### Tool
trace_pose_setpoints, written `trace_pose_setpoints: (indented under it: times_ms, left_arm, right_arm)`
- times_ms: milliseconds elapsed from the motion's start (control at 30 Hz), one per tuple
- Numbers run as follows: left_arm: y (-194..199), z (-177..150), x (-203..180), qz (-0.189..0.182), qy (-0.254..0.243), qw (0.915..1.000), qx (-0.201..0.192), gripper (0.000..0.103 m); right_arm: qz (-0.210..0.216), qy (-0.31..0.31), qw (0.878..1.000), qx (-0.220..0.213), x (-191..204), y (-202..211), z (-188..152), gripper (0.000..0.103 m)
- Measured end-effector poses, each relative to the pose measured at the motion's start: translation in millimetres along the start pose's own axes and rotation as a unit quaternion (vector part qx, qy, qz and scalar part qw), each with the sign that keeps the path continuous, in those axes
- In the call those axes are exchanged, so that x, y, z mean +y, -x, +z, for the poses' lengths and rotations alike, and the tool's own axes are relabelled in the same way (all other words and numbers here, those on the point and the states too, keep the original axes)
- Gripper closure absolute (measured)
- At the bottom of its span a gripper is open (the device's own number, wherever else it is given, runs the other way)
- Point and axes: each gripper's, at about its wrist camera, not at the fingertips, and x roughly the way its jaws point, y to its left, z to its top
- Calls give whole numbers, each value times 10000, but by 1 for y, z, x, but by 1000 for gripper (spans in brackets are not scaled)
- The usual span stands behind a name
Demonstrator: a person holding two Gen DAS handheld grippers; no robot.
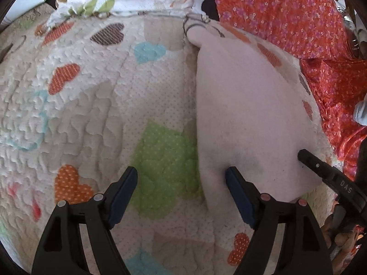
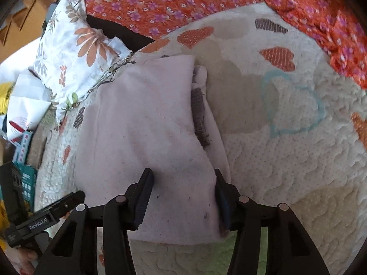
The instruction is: Fold small clothes
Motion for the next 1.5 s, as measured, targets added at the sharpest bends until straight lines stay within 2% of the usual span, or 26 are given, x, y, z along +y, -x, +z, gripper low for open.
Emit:
trace_pose_setpoints:
  times_ms: [100,200,267,333,367,400,467,500,567,667,733,833,900,1033,1133,1333,1500]
  left_arm:
    - [22,-3,1,363,-154,9980,-496,24]
    - [50,-5,0,832,-329,9888,-1193,24]
    - [73,-8,0,1085,-428,9788,-1682,23]
    - [99,-13,2,1232,-338,9675,-2180,11]
    - [109,-14,4,1250,-268,9628,-2381,8]
    - [124,-19,6,1295,-162,9529,-2736,5]
    - [144,-26,4,1360,-109,9389,-3160,0]
    - [156,-30,2,1446,-128,9291,-3400,0]
    - [173,-36,-3,1359,-287,9231,-3587,0]
    - [183,-46,-11,1220,-601,9252,-3543,0]
    - [183,-58,-11,969,-631,9311,-3460,0]
    - [172,-69,-11,662,-525,9463,-3121,0]
    - [158,-70,-14,709,-598,9555,-2801,0]
    - [135,-70,-18,950,-716,9645,-2357,0]
    - [124,-69,-15,1013,-679,9692,-2140,0]
    - [105,-71,-13,1184,-737,9720,-1891,0]
    - [92,-70,-11,1185,-730,9756,-1699,0]
  right_arm:
    - [-29,17,9998,-194,-2,10,-1,47]
    - [-257,100,9982,-527,0,23,-2,47]
    - [-429,191,9960,-762,3,33,-4,47]
    - [-588,256,9932,-971,6,43,-7,47]
    - [-615,269,9925,-1022,8,47,-10,47]
    - [-623,269,9920,-1061,9,51,-12,46]
    - [-617,267,9917,-1091,12,56,-18,45]
    - [-613,262,9917,-1099,14,60,-20,45]
    - [-599,298,9913,-1134,21,68,-27,45]
    - [-572,416,9896,-1249,33,81,-42,42]
    - [-567,433,9884,-1341,40,87,-55,37]
    - [-613,558,9888,-1240,51,85,-75,36]
    - [-728,783,9877,-1141,60,79,-83,36]
    - [-963,1186,9816,-1141,71,71,-90,36]
    - [-1011,1181,9814,-1122,70,68,-88,35]
    - [-1144,1037,9839,-900,56,53,-85,34]
    - [-1174,929,9858,-764,49,44,-82,34]
